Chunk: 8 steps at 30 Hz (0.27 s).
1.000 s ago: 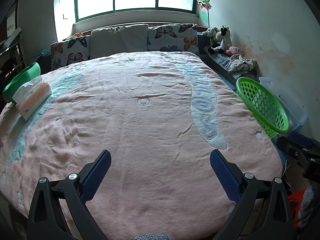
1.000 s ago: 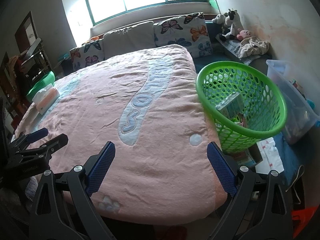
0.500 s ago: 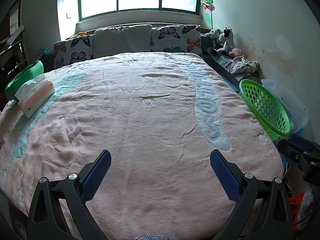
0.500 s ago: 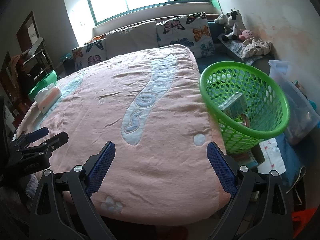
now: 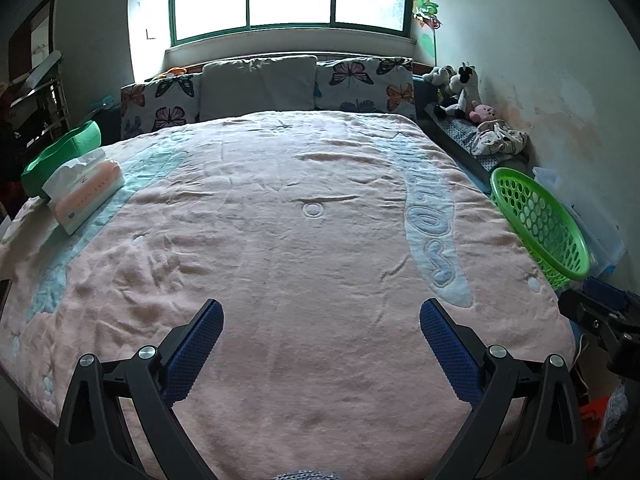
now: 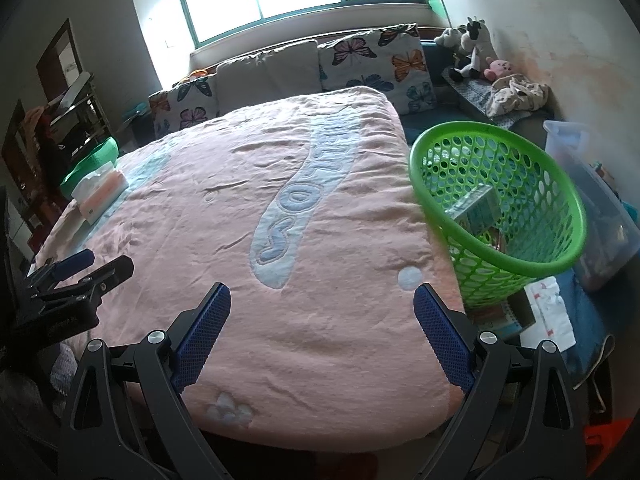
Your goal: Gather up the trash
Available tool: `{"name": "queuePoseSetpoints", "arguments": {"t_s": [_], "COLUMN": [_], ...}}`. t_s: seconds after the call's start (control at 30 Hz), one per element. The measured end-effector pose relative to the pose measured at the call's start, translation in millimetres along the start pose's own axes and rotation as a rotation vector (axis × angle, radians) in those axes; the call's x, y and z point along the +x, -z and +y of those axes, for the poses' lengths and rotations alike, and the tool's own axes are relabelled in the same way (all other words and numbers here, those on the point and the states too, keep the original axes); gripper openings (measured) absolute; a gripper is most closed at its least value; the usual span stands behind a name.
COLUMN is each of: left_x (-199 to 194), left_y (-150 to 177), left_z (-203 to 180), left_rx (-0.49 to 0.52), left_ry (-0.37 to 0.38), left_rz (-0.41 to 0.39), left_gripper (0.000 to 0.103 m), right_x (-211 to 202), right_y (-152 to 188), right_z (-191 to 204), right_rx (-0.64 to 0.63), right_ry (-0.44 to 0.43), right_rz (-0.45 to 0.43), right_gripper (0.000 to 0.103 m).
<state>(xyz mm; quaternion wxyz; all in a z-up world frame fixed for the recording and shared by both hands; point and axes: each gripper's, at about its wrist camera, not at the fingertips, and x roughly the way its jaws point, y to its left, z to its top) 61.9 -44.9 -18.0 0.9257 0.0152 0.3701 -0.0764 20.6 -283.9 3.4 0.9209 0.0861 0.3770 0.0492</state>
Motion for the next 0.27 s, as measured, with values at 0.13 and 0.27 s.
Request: {"name": "queuePoseSetpoints", "arguments": {"t_s": [0.13, 0.27], "left_x": [1.1, 2.9], "left_y": [0.6, 2.4], "left_z": [3.9, 7.6], "left_rx": [-0.007, -0.016], "left_ry": [-0.003, -0.009], "left_rz": [0.007, 0.015], "left_gripper": [0.096, 0.096], "right_x": [1.3, 3.1], "right_y": [-0.5, -1.5], "right_z": [0.9, 4.4], "right_rx": [-0.003, -0.015], "right_ry": [-0.006, -0.012], "right_rz": [0.002, 0.001], "right_gripper": [0.092, 0.092]}}
